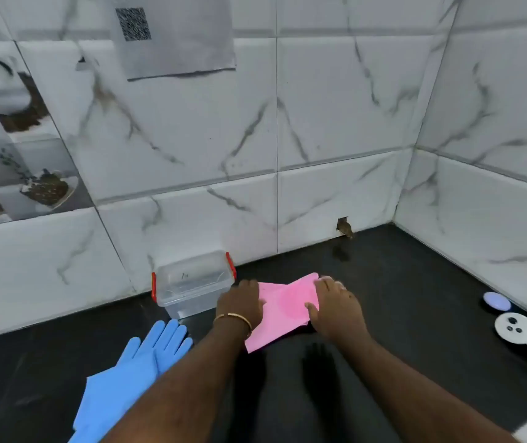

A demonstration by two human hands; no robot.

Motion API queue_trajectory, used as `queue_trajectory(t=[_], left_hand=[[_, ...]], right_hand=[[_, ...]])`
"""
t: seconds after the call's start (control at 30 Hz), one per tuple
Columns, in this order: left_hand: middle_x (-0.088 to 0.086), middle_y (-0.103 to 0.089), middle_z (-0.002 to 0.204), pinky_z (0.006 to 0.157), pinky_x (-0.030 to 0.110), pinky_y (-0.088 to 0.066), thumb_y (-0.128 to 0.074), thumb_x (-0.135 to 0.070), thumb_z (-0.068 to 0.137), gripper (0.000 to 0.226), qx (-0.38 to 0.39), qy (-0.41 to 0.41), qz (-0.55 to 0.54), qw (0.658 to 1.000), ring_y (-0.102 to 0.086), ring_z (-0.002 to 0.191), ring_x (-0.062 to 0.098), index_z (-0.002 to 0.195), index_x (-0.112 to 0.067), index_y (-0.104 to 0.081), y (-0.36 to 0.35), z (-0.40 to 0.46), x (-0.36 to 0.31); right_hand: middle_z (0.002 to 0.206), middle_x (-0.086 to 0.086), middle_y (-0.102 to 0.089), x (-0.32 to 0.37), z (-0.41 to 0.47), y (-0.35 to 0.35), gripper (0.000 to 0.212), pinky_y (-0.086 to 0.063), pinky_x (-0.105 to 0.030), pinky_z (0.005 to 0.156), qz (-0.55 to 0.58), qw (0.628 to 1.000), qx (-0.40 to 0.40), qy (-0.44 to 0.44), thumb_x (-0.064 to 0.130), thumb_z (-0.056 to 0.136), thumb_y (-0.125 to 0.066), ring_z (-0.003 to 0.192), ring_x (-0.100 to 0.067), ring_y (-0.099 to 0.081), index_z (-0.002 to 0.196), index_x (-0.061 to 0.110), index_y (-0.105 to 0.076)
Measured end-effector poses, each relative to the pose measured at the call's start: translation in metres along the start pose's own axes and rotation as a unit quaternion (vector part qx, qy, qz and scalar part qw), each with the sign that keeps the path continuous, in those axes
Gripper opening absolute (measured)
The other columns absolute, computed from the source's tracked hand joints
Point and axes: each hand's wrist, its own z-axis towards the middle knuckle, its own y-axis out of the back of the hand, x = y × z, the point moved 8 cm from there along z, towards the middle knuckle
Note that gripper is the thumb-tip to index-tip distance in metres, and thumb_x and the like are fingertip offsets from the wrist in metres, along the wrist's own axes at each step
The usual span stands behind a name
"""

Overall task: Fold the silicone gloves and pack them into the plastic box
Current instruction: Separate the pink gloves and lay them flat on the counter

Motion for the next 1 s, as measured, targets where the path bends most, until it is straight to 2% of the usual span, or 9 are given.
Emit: queue_trajectory(t=[0.1,0.23,0.27,0.33,0.4,0.57,0.77,0.83,1.0], left_hand=[[0.008,-0.056,0.131,0.096,0.037,-0.049,-0.062,-0.044,0.080,0.061,0.097,0.167,-0.100,0.976,-0.057,0.118,0.026,0.132,-0.015,-0.046,-0.048,-0.012,0.027],[0.015,-0.050,0.138,0.102,0.037,-0.046,-0.074,-0.049,0.071,0.082,0.125,0.320,-0.221,0.913,-0.053,0.124,0.028,0.134,-0.006,-0.044,-0.091,-0.026,0.044],[0.017,-0.047,0.141,0.103,0.037,-0.045,-0.076,-0.049,0.070,0.086,0.112,0.346,-0.238,0.901,-0.051,0.126,0.030,0.135,-0.004,-0.042,-0.094,-0.026,0.046],[0.019,-0.042,0.144,0.104,0.038,-0.044,-0.081,-0.044,0.068,0.093,0.094,0.395,-0.289,0.867,-0.047,0.129,0.032,0.137,-0.001,-0.038,-0.102,-0.025,0.046],[0.020,-0.043,0.142,0.103,0.039,-0.045,-0.086,-0.035,0.065,0.093,0.066,0.431,-0.332,0.836,-0.048,0.128,0.033,0.136,0.001,-0.037,-0.105,-0.026,0.043],[0.022,-0.054,0.132,0.096,0.040,-0.051,-0.083,-0.010,0.069,0.075,0.017,0.517,-0.376,0.769,-0.056,0.120,0.036,0.130,0.002,-0.042,-0.107,-0.032,0.037],[0.019,-0.063,0.101,0.070,0.032,-0.047,-0.073,-0.001,0.072,0.048,-0.019,0.506,-0.463,0.728,-0.058,0.081,0.031,0.116,0.007,-0.056,-0.099,-0.029,0.028],[0.019,-0.060,0.110,0.074,0.032,-0.046,-0.080,-0.009,0.071,0.060,-0.021,0.486,-0.466,0.739,-0.058,0.090,0.031,0.122,0.001,-0.050,-0.089,-0.024,0.026],[0.010,-0.053,0.107,0.088,0.044,-0.055,-0.072,0.005,0.072,0.086,-0.058,0.386,-0.487,0.781,-0.061,0.094,0.031,0.138,-0.025,-0.026,-0.059,0.000,0.005]], right_hand=[[0.119,-0.001,-0.061,-0.033,-0.004,-0.040,0.038,-0.046,-0.031,0.088,0.196,0.966,0.093,-0.138,0.036,0.089,-0.061,0.110,-0.021,-0.058,0.121,0.017,-0.057],[0.087,-0.009,-0.054,-0.054,-0.005,-0.080,0.020,-0.041,-0.031,0.062,0.425,0.857,0.153,-0.249,0.019,0.085,-0.068,0.074,-0.023,-0.052,0.092,0.004,-0.056],[0.084,-0.010,-0.051,-0.057,-0.002,-0.083,0.033,-0.039,-0.030,0.057,0.463,0.830,0.158,-0.268,0.017,0.086,-0.066,0.070,-0.022,-0.049,0.097,-0.010,-0.050],[0.084,-0.011,-0.056,-0.062,0.005,-0.088,0.018,-0.043,-0.029,0.058,0.515,0.787,0.171,-0.292,0.017,0.089,-0.064,0.071,-0.021,-0.054,0.088,0.017,-0.046],[0.087,-0.010,-0.063,-0.065,0.011,-0.093,0.016,-0.050,-0.031,0.063,0.548,0.752,0.176,-0.322,0.019,0.091,-0.064,0.075,-0.021,-0.061,0.099,0.008,-0.057],[0.086,-0.010,-0.065,-0.077,0.025,-0.102,0.028,-0.049,-0.032,0.061,0.575,0.732,0.119,-0.347,0.014,0.087,-0.071,0.068,-0.018,-0.058,0.111,0.012,-0.056],[0.114,-0.010,-0.064,-0.077,0.046,-0.092,0.036,-0.054,-0.045,0.094,0.570,0.762,0.074,-0.300,0.011,0.081,-0.074,0.103,-0.029,-0.063,0.113,0.017,-0.057],[0.113,-0.010,-0.063,-0.076,0.053,-0.091,0.048,-0.055,-0.044,0.091,0.578,0.757,0.076,-0.296,0.008,0.081,-0.073,0.101,-0.029,-0.064,0.123,0.019,-0.052],[0.107,-0.016,-0.063,-0.076,0.054,-0.093,0.079,-0.058,-0.038,0.071,0.684,0.641,0.040,-0.346,-0.004,0.082,-0.068,0.087,-0.032,-0.070,0.144,0.024,-0.029]])
